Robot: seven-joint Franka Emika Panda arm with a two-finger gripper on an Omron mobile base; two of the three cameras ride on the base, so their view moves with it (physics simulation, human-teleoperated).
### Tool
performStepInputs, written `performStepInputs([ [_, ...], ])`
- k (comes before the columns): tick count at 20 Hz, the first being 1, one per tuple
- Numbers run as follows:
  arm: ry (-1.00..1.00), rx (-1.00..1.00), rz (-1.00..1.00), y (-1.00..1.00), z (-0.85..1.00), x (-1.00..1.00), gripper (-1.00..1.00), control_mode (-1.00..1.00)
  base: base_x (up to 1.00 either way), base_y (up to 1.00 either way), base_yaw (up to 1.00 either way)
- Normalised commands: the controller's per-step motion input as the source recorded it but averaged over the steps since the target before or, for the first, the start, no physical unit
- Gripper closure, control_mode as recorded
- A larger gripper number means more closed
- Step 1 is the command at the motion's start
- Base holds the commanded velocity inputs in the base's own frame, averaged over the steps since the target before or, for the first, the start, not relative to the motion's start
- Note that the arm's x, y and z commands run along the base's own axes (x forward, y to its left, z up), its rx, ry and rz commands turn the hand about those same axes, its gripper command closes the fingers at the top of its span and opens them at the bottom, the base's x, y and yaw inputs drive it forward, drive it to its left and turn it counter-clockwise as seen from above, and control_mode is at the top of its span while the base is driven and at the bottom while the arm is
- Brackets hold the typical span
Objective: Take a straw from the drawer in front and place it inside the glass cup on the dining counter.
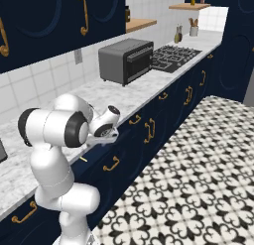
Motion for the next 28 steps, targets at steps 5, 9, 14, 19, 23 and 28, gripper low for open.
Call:
performStepInputs([
  [5,0.00,0.00,0.02,0.08,-0.28,0.22,-1.00,-1.00,0.00,0.00,0.00],
  [9,0.00,0.00,0.03,0.14,-0.27,0.18,-1.00,-1.00,0.00,0.00,0.00],
  [14,0.00,-0.01,0.03,0.16,-0.31,0.10,-1.00,-1.00,0.00,0.00,0.00],
  [19,0.00,-0.02,0.07,0.05,-0.33,0.06,-1.00,-1.00,0.00,0.00,0.00],
  [23,0.00,-0.02,0.19,0.00,-0.34,0.00,-1.00,-1.00,0.00,0.00,0.00],
  [28,-0.04,0.00,0.24,-0.06,-0.37,-0.06,-1.00,-1.00,0.00,0.00,0.00],
])
